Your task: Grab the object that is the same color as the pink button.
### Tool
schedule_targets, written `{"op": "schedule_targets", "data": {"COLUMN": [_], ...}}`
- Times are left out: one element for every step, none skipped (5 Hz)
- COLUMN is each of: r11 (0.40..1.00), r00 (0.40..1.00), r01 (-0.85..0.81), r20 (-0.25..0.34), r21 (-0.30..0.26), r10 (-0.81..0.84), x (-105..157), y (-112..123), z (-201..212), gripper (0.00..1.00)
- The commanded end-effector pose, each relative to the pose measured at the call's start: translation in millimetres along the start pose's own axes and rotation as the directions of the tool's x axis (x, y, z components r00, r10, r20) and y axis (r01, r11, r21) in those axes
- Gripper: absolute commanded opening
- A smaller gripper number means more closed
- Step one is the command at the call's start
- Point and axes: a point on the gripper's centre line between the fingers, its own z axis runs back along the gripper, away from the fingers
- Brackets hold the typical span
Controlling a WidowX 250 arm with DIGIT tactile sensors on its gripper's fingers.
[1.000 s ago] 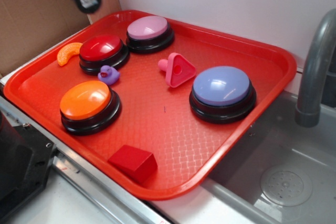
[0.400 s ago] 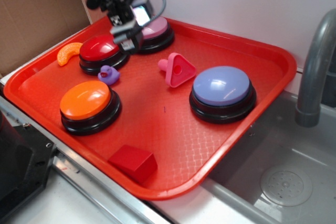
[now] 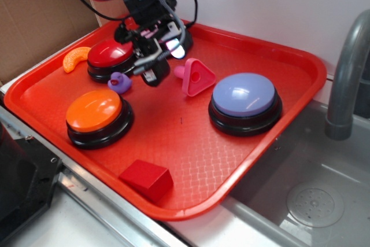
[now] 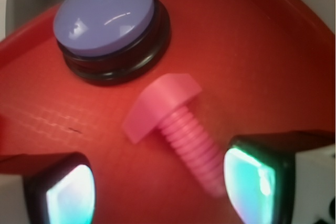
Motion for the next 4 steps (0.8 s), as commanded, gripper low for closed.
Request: {"op": "schedule_targets", "data": {"r11": [0.988,0.988,0.986,0.986], "r00": [0.991,0.991,0.989,0.990], "r01": [0.125,0.123,0.131,0.125], "r20": [0.036,0.044,0.052,0.048], "r21": [0.094,0.093,0.100,0.113], "r10": [-0.129,-0.128,-0.136,-0.131], "x": [13.9,12.4,12.9,12.4], "y": [2.2,4.2,5.2,4.6], "z": [-10.9,-16.0,-16.3,-14.5], "gripper": [1.00,0.00,0.00,0.00]}}
